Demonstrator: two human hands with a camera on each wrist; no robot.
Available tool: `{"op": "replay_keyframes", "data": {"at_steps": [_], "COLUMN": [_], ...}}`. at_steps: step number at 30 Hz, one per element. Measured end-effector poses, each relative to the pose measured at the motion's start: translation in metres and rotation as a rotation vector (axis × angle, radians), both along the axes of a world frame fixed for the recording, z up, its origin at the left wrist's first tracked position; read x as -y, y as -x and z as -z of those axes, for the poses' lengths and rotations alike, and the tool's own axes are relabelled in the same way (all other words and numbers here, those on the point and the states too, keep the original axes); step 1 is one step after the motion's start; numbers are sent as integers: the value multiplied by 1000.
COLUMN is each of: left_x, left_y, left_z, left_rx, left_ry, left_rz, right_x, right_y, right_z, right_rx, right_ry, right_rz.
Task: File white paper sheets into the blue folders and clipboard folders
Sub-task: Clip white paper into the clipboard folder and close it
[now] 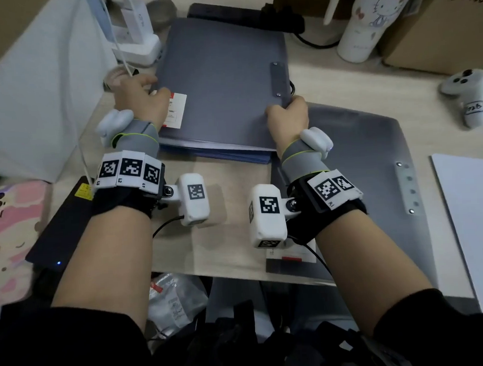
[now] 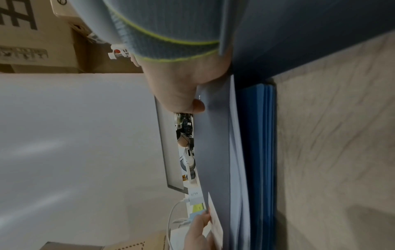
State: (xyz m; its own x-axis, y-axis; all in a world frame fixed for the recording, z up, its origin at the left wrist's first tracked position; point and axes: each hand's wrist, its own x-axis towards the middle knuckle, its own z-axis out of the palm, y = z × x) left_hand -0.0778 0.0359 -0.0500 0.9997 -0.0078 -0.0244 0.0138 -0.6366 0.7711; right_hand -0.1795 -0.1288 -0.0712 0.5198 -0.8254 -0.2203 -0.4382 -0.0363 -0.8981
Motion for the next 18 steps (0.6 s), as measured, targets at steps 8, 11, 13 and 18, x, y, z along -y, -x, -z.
{"op": "replay_keyframes", "data": {"at_steps": [8, 11, 13, 18], "left_x": [2, 1, 1, 1], "left_y": [-19, -22, -23, -18], "left_z": [15, 18, 21, 22], "left_rx": [-23, -3, 19, 20], "left_ry": [5, -35, -65, -144], "left_rz": [41, 53, 63, 89], "right_x": [1, 1, -2, -4], "right_y": [-9, -8, -8, -1], "right_z": [8, 9, 7, 7], "right_rx": [-94, -94, -88, -42], "right_ry": [17, 29, 24, 80], "right_rz": [-80, -110, -119, -85]}}
